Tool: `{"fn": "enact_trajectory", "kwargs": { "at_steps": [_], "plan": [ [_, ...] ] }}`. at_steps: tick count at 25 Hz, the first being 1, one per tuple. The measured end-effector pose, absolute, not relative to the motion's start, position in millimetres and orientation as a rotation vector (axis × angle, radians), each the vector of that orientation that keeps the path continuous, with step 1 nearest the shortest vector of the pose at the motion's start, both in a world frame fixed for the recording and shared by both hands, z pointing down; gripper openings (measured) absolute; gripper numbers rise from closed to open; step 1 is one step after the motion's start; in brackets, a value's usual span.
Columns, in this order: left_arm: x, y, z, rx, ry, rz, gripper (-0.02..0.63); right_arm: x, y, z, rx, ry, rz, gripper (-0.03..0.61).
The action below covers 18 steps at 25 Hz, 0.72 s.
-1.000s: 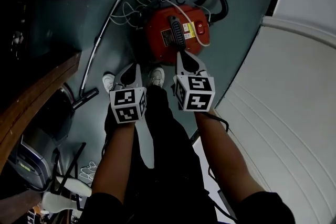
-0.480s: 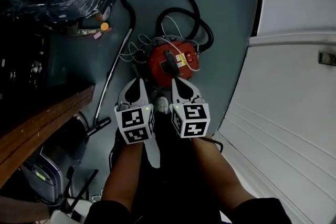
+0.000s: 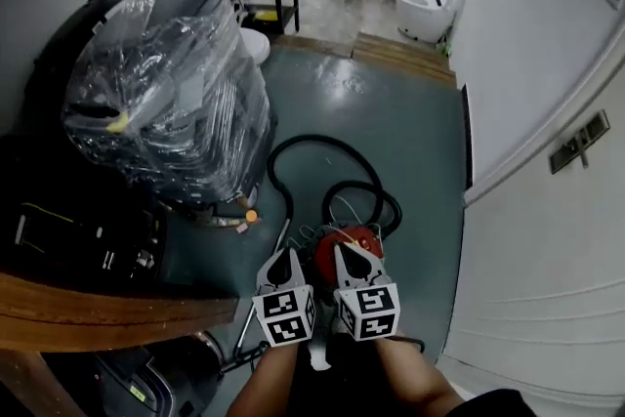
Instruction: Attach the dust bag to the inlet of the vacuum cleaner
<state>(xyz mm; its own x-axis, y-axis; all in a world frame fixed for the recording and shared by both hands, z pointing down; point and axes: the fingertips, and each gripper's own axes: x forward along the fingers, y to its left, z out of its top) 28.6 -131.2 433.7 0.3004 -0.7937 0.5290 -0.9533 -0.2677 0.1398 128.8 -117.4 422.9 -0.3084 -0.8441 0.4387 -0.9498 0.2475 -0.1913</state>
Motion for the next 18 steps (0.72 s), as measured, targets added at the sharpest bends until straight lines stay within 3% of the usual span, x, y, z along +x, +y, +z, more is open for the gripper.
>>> {"fn": "enact_trajectory", "kwargs": {
  "at_steps": [8,18],
  "plan": [
    [24,-151,309,2.284,-1.602,0.382,0.000,99,-134,297,1.695,-2.472,0.395,-0.002],
    [-4,-183,234,2.379,-1.704,0.301,0.000,69,-163,234,1.693,-2.529,0.252,-0.002]
  ]
}}
